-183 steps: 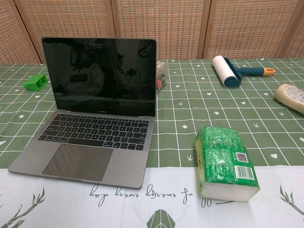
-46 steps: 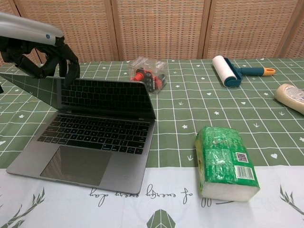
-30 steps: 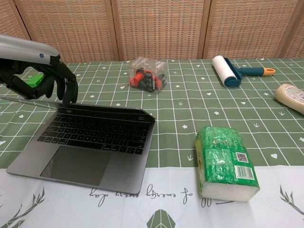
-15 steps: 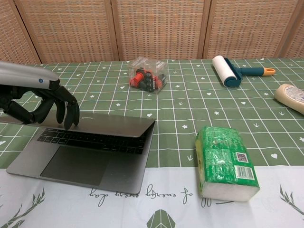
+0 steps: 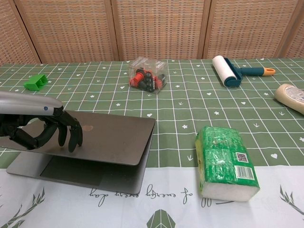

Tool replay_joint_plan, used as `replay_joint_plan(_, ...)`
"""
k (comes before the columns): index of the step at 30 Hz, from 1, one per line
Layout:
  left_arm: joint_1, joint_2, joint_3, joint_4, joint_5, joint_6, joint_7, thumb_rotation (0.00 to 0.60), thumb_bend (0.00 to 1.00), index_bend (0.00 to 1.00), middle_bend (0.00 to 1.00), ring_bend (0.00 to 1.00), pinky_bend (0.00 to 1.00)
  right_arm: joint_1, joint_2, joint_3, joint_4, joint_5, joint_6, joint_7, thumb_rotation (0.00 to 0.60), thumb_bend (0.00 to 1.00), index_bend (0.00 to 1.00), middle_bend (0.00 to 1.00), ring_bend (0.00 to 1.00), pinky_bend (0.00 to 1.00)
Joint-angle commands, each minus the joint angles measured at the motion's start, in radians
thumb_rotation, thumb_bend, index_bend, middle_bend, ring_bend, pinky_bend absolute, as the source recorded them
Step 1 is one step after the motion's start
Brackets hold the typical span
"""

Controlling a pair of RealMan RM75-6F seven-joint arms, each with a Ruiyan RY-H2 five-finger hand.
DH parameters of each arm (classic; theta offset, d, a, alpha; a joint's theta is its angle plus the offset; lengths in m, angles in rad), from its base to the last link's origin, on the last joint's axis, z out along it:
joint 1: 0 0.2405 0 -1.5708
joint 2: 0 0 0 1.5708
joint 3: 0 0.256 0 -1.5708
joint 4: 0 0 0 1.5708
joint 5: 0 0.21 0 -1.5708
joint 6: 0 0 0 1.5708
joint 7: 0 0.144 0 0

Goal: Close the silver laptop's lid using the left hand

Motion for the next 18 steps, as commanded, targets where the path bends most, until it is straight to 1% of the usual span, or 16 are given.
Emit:
replay_joint_plan(1,0.003,-0.030,0.010,0.024,-0.010,-0.007,0.003,0.600,1.00,0.40,0.24,0.34,0.46,0.000,0.001,-0.001,-0.001,0.001,-0.002,0.000,0.600,0.10,0.18,0.00,0.00,0.02)
replay_joint_plan(11,0.006,-0.100,0.035,0.084,-0.038,-0.008,0.025,0.600,1.00,0.40,0.24,0.34,0.46,0.001,0.004,-0.001,-0.005,0.003,-0.007,0.000,0.600,0.10,0.18,0.00,0.00,0.02)
replay_joint_plan(18,0.006,-0.123,0.041,0.101,-0.052,-0.006,0.030,0.600,1.00,0.40,0.24,0.34,0.46,0.000,0.006,-0.002,-0.007,0.003,-0.007,0.000,0.600,0.10,0.18,0.00,0.00,0.02)
